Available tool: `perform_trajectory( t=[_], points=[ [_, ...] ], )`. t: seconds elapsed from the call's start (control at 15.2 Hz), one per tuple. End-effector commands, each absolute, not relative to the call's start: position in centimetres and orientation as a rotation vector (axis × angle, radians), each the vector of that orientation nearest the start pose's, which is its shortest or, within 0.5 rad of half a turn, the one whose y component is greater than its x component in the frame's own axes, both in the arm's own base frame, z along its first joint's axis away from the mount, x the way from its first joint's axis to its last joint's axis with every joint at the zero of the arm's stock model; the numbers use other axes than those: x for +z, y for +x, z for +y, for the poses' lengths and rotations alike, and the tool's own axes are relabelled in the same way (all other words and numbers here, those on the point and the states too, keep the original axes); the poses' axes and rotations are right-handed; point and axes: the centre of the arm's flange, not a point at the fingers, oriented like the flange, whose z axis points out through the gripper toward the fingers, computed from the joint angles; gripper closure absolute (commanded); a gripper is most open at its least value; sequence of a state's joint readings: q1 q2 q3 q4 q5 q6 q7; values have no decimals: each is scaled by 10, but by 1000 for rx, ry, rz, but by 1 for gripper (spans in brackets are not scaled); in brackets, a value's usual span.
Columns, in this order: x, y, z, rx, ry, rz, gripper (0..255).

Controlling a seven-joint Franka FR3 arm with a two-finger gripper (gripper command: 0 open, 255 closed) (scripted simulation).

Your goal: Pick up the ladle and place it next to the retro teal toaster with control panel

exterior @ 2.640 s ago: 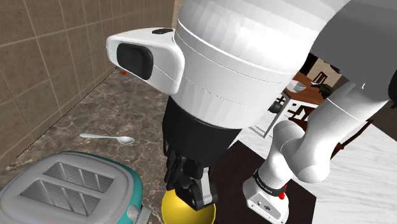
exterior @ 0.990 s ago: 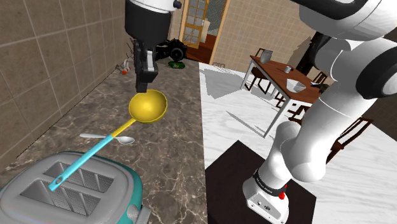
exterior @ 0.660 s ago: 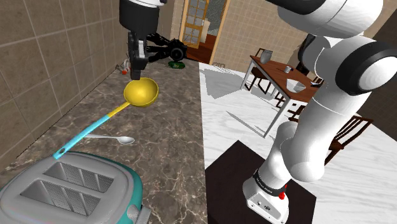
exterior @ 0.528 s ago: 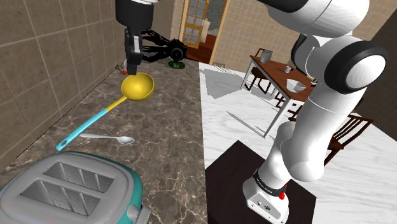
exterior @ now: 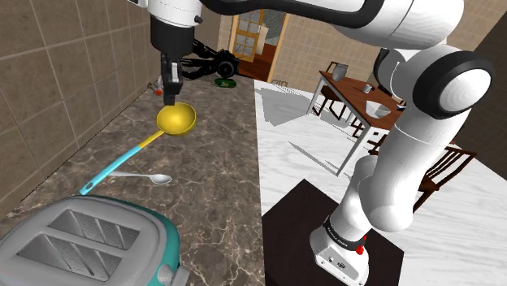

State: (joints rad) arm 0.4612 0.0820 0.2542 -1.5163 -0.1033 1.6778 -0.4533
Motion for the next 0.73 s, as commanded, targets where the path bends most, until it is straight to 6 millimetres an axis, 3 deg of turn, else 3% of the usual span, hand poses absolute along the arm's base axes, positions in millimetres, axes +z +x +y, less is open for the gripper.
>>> perform_trajectory(
  t=[0.0, 0.66],
  points=[
    [603, 455, 376, -147, -2667, -1781, 255],
    [551, 455, 376, -147, -2667, -1781, 255]
  ],
)
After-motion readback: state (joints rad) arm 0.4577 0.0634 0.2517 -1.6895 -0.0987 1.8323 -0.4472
